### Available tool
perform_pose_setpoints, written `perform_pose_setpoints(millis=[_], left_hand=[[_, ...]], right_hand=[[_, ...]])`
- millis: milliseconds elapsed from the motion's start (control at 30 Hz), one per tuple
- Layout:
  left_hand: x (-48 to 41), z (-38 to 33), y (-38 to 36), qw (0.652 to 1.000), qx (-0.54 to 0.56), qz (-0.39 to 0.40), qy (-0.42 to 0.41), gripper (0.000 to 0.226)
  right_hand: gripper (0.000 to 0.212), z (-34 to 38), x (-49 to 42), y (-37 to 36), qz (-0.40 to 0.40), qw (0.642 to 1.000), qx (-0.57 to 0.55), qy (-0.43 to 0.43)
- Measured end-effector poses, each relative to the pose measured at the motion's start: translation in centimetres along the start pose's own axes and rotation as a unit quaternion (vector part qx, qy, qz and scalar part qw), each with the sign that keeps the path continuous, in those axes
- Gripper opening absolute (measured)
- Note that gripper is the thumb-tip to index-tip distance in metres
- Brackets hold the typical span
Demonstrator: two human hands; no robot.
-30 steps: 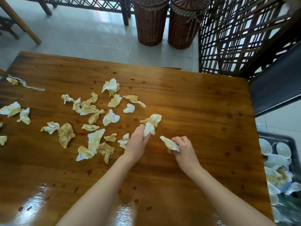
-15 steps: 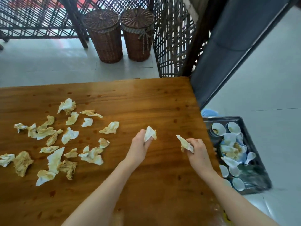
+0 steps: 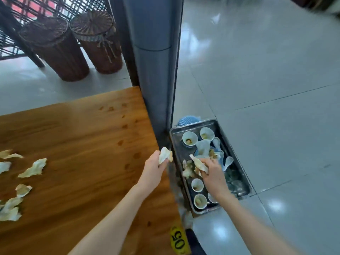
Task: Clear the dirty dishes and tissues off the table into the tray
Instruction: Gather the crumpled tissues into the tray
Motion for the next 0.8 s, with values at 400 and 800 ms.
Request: perform_pose_setpoints(millis=[400, 800], left_hand=[[-8.6, -4.0, -16.1, 0.994, 0.032, 0.099, 0.043, 0.013], [-14.7, -3.9, -21.8, 0.974, 0.050, 0.178, 0.133, 0.073]], right_hand=[[0.021, -15.0, -5.4, 5.7, 0.031, 0.993, 0.020, -0.114], [0.072, -19.0, -10.9, 3.9, 0.088, 0.982, -0.073, -0.147]])
Point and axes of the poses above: each hand's wrist, its own x-axis away from the middle knuckle, its own y-axis out of the back of the hand, z = x × y, the point moved 3 cm from there along -x, towards the middle knuckle, and after that the axes turned 4 degrees about z, right-handed, at the moved point
